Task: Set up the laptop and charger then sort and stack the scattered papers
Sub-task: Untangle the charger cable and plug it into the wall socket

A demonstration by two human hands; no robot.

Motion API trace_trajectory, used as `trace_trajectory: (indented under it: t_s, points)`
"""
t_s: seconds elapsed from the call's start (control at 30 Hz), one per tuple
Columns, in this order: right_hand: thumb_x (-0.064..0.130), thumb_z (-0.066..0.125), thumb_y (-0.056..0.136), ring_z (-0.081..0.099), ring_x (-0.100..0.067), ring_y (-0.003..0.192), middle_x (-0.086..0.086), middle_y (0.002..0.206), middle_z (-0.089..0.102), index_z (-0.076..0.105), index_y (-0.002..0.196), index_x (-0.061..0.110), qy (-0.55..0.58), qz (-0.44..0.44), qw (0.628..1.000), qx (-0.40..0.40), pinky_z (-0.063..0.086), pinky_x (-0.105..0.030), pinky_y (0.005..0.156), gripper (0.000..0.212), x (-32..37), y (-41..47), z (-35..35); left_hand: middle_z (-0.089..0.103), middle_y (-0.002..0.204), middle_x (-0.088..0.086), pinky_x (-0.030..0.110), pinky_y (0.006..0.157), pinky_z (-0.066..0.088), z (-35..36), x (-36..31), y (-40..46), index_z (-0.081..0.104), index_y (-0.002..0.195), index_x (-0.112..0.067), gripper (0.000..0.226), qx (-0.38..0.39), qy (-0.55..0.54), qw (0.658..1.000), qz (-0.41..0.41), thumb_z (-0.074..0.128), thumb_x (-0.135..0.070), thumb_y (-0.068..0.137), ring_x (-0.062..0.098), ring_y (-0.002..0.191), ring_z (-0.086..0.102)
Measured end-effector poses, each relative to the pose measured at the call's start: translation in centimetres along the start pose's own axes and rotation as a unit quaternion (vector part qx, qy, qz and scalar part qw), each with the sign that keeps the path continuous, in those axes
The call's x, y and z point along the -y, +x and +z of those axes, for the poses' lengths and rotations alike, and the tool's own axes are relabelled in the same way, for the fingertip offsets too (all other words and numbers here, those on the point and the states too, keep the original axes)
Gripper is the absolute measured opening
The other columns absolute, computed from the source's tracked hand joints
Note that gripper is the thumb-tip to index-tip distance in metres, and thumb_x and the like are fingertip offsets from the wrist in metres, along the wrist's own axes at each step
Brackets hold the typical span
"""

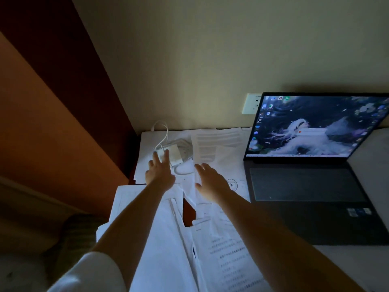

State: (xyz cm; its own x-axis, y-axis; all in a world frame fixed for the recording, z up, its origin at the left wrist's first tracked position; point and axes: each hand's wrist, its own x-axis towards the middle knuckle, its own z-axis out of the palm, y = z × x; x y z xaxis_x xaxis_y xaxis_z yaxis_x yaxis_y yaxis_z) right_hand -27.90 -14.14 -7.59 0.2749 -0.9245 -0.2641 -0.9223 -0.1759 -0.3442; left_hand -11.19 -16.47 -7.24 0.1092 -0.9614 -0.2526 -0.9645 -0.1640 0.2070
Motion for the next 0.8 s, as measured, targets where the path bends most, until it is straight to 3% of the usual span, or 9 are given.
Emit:
trace_trajectory:
  t_s: [0.07,0.2,0.27,0.33,0.4,0.47,0.57,0.8]
  points:
    - [0.027,0.050,0.096,0.043,-0.028,0.127,-0.008,0.151,0.026,0.018,0.149,0.017,0.009,0.001,1.000,0.000,0.044,-0.039,0.098,0.063,0.3,0.6,0.7,-0.002,0.157,0.014,0.043,0.100,0.044,0.3,-0.1,1.5,-0.006,0.151,-0.030,0.098,0.022,0.015,1.000,0.011,0.066,-0.027,0.085,0.033,0.137,0.026]
    - [0.026,0.050,0.095,0.040,-0.026,0.129,-0.006,0.150,0.027,0.019,0.149,0.018,0.037,0.013,0.999,0.004,0.044,-0.038,0.100,0.062,0.4,1.2,1.8,-0.005,0.157,0.018,0.045,0.099,0.042,0.9,-0.9,3.7,-0.012,0.150,-0.034,0.106,0.051,0.039,0.998,0.017,0.070,-0.038,0.082,0.036,0.136,0.028]
    - [0.026,0.050,0.096,0.039,-0.025,0.130,-0.006,0.150,0.028,0.022,0.148,0.017,0.036,0.012,0.999,-0.002,0.044,-0.037,0.100,0.060,0.1,1.3,2.1,-0.001,0.158,0.017,0.045,0.097,0.044,1.1,-1.3,4.4,-0.013,0.150,-0.034,0.110,0.045,0.034,0.998,-0.002,0.072,-0.041,0.079,0.037,0.133,0.032]
    - [0.026,0.050,0.096,0.040,-0.024,0.128,-0.006,0.148,0.031,0.024,0.147,0.015,0.034,0.013,0.999,-0.012,0.044,-0.035,0.099,0.058,-0.2,1.5,2.3,0.015,0.155,0.017,0.046,0.096,0.045,1.1,-1.4,5.0,-0.001,0.151,-0.032,0.106,0.031,0.016,0.999,-0.024,0.073,-0.043,0.077,0.037,0.131,0.035]
    - [0.026,0.049,0.096,0.043,-0.024,0.126,-0.006,0.147,0.032,0.025,0.146,0.015,0.040,0.017,0.999,-0.017,0.044,-0.034,0.097,0.057,-0.2,1.6,2.3,0.032,0.145,0.015,0.043,0.089,0.048,1.0,-1.4,5.4,0.022,0.146,-0.025,0.092,0.000,-0.011,0.999,-0.035,0.076,-0.043,0.074,0.035,0.123,0.043]
    - [0.026,0.049,0.096,0.046,-0.024,0.123,-0.006,0.146,0.033,0.025,0.146,0.015,0.050,0.019,0.998,-0.017,0.046,-0.033,0.094,0.057,-0.1,1.6,2.0,0.034,0.140,0.012,0.041,0.083,0.051,0.7,-1.3,5.5,0.034,0.138,-0.020,0.083,-0.020,-0.027,0.999,-0.039,0.078,-0.042,0.072,0.034,0.115,0.049]
    - [0.026,0.048,0.097,0.051,-0.023,0.118,-0.005,0.146,0.031,0.023,0.146,0.016,0.066,0.026,0.997,-0.015,0.046,-0.031,0.087,0.056,0.0,1.4,1.4,0.036,0.133,0.012,0.042,0.078,0.052,0.0,-1.3,4.9,0.034,0.135,-0.014,0.080,-0.073,-0.075,0.994,-0.044,0.078,-0.038,0.071,0.034,0.107,0.055]
    - [0.029,0.047,0.097,0.050,-0.026,0.121,-0.008,0.147,0.030,0.020,0.147,0.017,0.093,0.047,0.995,0.002,0.047,-0.035,0.093,0.059,0.6,0.1,-1.5,0.038,0.130,0.013,0.042,0.068,0.054,-4.9,-2.3,1.6,0.033,0.140,-0.013,0.088,-0.234,-0.204,0.951,-0.010,0.079,-0.029,0.067,0.038,0.099,0.057]
